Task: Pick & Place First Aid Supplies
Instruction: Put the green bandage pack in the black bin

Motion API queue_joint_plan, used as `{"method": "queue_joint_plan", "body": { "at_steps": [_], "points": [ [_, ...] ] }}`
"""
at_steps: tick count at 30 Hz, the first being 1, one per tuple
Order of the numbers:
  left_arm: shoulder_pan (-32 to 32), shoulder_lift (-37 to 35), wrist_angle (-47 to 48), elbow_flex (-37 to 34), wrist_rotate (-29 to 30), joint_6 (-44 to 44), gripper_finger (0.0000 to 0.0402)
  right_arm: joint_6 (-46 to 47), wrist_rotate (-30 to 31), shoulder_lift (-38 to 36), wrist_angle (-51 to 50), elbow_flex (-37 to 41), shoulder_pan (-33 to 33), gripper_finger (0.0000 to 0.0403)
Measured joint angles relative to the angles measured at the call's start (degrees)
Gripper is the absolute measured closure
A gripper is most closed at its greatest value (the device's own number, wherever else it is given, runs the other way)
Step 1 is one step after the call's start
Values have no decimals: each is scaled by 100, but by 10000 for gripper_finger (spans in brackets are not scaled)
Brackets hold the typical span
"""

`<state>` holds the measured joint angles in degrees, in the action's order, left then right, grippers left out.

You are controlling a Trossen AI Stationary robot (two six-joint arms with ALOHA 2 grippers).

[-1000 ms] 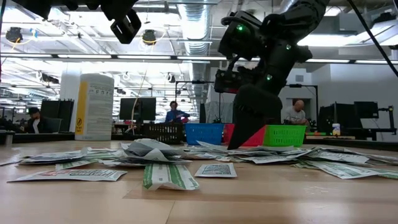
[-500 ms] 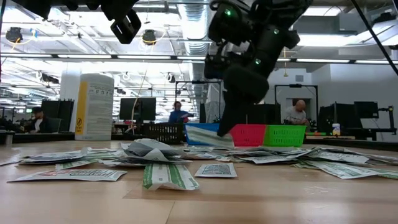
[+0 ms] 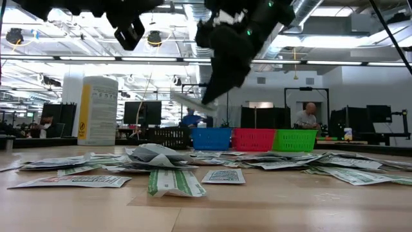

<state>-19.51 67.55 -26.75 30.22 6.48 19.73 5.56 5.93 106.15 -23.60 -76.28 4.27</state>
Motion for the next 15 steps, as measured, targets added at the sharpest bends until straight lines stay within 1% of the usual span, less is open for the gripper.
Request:
{"method": "queue_joint_plan", "body": {
  "at_steps": [8, 12, 15],
  "points": [
    [-2, -85, 756, -4, 1158, 2, 291, -11, 11, -464, -4, -38, 22, 402],
    [0, -87, 816, -4, 1698, 144, 291, -11, 113, -647, 1, -38, 20, 402],
    [0, -87, 814, -4, 1925, 311, 291, -9, 196, -719, 1, -38, 20, 402]
  ]
}}
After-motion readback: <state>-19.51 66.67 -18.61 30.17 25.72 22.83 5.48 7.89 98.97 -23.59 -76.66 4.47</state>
